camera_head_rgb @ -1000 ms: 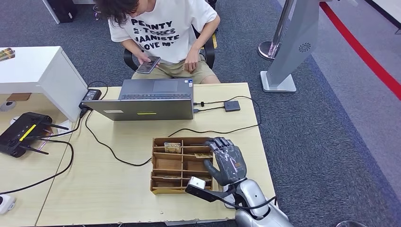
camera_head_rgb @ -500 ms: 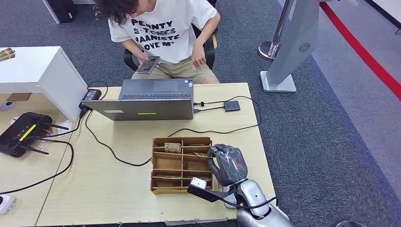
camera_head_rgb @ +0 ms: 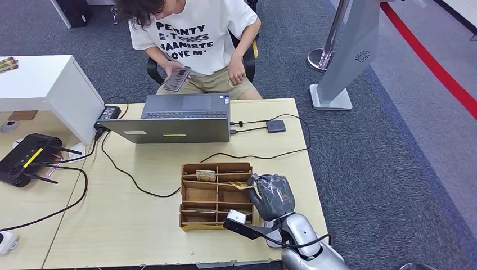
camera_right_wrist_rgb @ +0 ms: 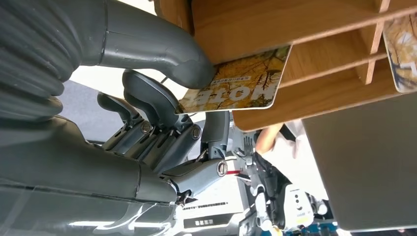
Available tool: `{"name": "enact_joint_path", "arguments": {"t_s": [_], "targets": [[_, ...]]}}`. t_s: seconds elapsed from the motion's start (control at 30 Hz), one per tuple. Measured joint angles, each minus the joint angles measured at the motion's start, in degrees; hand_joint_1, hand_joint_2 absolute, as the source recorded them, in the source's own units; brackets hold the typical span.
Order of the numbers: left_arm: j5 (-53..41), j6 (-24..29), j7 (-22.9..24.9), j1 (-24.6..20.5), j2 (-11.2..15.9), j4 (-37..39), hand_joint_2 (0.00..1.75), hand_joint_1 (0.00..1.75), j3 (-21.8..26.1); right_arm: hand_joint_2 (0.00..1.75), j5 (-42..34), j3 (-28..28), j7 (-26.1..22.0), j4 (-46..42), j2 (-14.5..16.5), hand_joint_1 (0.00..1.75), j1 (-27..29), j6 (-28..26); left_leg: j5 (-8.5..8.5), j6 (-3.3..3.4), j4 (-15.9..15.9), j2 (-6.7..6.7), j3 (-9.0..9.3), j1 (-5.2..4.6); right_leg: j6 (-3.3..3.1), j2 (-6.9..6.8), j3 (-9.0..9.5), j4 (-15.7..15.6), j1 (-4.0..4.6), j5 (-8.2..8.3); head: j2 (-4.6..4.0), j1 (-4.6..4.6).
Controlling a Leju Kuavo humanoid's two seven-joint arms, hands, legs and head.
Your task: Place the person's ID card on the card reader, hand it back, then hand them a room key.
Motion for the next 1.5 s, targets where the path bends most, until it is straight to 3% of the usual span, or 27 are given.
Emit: {"name": "enact_joint_path", "arguments": {"t_s": [0.23, 0.4, 0.63, 0.73, 1.13, 1.5], "targets": [[1.0, 0.3, -0.8, 0.1, 0.0, 0.0, 0.0, 0.0, 0.0, 1.75, -2.4, -2.1, -2.1, -6.2, 0.1, 1.75, 1.9, -2.8, 0.0, 0.0, 0.0, 0.0, -0.02, 0.0, 0.0, 0.0, -0.02, 0.0, 0.0, 0.0, 0.0, 0.0], [1.9, 1.0, -2.2, 0.4, 0.0, 0.0, 0.0, 0.0, 0.0, 1.75, -5.3, -4.7, -5.5, -14.7, 0.3, 1.75, 4.6, -9.2, -0.01, 0.0, 0.0, 0.01, -0.02, 0.0, 0.0, 0.01, -0.03, 0.0, 0.0, -0.01, 0.0, -0.01], [2.3, 1.4, -2.4, 0.7, -0.2, 0.0, 0.0, 0.0, 0.0, 1.75, -9.2, -10.6, -16.2, -26.9, 3.5, 1.75, 9.5, -10.6, -0.01, 0.0, 0.0, 0.01, -0.03, 0.0, 0.0, 0.01, -0.03, 0.0, 0.0, -0.01, 0.0, 0.0], [2.4, 1.5, -2.3, 0.7, -0.2, 0.0, 0.0, 0.0, 0.0, 1.75, -9.6, -12.6, -18.1, -30.1, 4.7, 1.75, 10.8, -10.6, -0.01, 0.0, 0.0, 0.03, -0.02, 0.0, 0.0, 0.01, -0.03, 0.0, 0.0, -0.01, 0.0, -0.01], [1.8, 1.3, -1.7, 0.6, -0.2, 0.0, 0.0, 0.0, 0.0, 1.75, -8.3, -13.7, -17.1, -31.8, 5.7, 1.75, 9.0, -10.6, 0.0, 0.0, 0.0, 0.04, -0.02, 0.0, 0.0, 0.02, -0.01, 0.0, 0.0, 0.0, 0.0, 0.0], [-0.4, 0.4, -1.2, 0.1, -0.2, 0.0, 0.0, 0.0, -1.0, 1.75, -3.5, -10.0, -9.9, -26.6, 5.7, 1.75, -2.4, -10.1, 0.02, 0.01, 0.0, 0.03, 0.0, 0.0, -0.01, 0.02, 0.0, 0.0, 0.0, 0.02, 0.0, -0.01]]}}
